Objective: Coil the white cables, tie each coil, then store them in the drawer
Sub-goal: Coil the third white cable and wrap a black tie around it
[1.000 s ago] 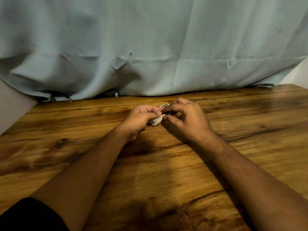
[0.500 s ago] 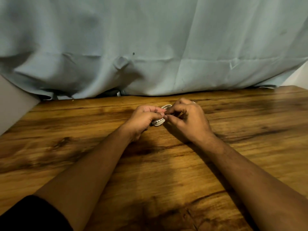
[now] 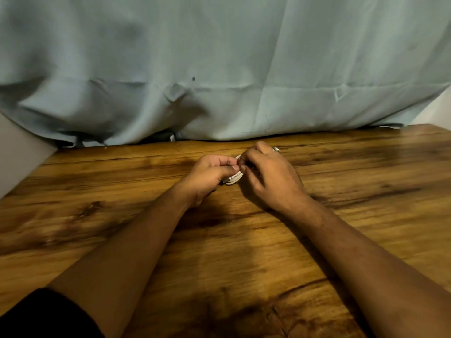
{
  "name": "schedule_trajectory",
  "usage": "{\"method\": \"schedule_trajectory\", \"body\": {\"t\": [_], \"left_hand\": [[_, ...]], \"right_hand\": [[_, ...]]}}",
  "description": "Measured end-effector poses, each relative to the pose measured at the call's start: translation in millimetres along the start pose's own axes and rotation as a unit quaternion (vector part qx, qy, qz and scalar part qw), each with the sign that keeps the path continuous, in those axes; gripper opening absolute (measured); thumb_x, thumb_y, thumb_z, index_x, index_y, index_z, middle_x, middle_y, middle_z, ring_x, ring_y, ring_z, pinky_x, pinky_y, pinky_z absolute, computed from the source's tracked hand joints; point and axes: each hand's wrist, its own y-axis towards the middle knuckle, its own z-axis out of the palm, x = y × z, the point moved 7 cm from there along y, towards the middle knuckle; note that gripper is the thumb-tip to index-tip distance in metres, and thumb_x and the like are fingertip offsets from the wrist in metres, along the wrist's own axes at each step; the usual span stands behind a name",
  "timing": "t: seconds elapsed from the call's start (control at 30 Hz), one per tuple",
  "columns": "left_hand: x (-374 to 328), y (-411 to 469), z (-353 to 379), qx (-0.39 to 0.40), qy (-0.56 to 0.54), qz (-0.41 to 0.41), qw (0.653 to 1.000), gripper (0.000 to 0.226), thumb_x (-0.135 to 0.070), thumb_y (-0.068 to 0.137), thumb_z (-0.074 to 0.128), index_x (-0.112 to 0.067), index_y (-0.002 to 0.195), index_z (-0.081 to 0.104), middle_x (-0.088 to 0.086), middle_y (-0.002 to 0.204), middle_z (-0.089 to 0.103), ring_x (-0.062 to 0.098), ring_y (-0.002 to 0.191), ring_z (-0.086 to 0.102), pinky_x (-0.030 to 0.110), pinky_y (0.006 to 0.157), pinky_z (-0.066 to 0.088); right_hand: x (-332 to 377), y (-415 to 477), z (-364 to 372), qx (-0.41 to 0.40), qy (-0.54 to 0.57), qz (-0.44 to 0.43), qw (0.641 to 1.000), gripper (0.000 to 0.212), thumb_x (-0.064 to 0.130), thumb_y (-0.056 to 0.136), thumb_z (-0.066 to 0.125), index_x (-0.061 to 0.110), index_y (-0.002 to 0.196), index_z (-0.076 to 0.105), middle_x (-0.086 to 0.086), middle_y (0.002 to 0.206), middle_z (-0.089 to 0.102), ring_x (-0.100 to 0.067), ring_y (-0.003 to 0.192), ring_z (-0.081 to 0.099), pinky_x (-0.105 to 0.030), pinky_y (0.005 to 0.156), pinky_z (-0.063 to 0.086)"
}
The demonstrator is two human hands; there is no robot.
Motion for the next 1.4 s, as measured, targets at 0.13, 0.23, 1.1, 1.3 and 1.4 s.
{"method": "schedule_trajectory", "body": {"t": [0.13, 0.23, 1.1, 1.3, 1.4], "left_hand": [[2, 2, 6, 0.009, -0.018, 0.03, 0.999, 0.011, 0.005, 0.097, 0.058, 0.009, 0.1, 0.067, 0.0, 0.076, 0.069, -0.001, 0.063, 0.059, 0.015, 0.065, 0.047], [1, 3, 6, 0.01, -0.007, 0.04, 0.999, 0.015, 0.003, 0.098, 0.058, 0.014, 0.106, 0.065, 0.004, 0.079, 0.066, 0.002, 0.065, 0.055, 0.016, 0.064, 0.044], [-13, -14, 19, -0.012, 0.09, 0.105, 0.99, 0.023, 0.007, 0.1, 0.053, 0.008, 0.12, 0.065, 0.024, 0.099, 0.073, -0.008, 0.054, 0.061, 0.004, 0.052, 0.039], [-14, -16, 14, -0.03, 0.085, 0.11, 0.99, 0.021, 0.001, 0.103, 0.054, 0.006, 0.121, 0.062, 0.019, 0.097, 0.072, -0.007, 0.054, 0.061, 0.005, 0.052, 0.041], [-15, -15, 8, -0.053, 0.124, 0.136, 0.981, 0.014, -0.005, 0.101, 0.06, -0.006, 0.112, 0.067, 0.002, 0.091, 0.071, -0.007, 0.058, 0.059, 0.007, 0.055, 0.042]], "right_hand": [[0, 0, 0, -0.004, 0.027, -0.001, 1.0, 0.005, 0.018, 0.099, 0.058, 0.016, 0.102, 0.061, 0.0, 0.102, 0.054, -0.017, 0.092, 0.052, -0.035, 0.079, 0.045], [-3, 0, -1, -0.03, 0.114, 0.031, 0.993, 0.005, 0.018, 0.099, 0.056, 0.021, 0.096, 0.059, 0.005, 0.096, 0.055, -0.014, 0.09, 0.053, -0.03, 0.078, 0.041], [-55, -9, 3, 0.102, 0.344, 0.164, 0.919, 0.03, -0.004, 0.088, 0.072, 0.017, 0.108, 0.078, 0.0, 0.122, 0.064, -0.014, 0.109, 0.066, -0.029, 0.093, 0.056], [-58, -3, 2, 0.068, 0.216, 0.104, 0.969, 0.03, 0.008, 0.083, 0.082, 0.023, 0.109, 0.08, 0.01, 0.115, 0.07, -0.003, 0.111, 0.064, -0.032, 0.101, 0.051], [-57, -3, 0, 0.063, 0.206, 0.097, 0.972, 0.027, 0.012, 0.084, 0.082, 0.022, 0.109, 0.08, 0.011, 0.112, 0.072, -0.002, 0.107, 0.065, -0.032, 0.096, 0.053]]}}
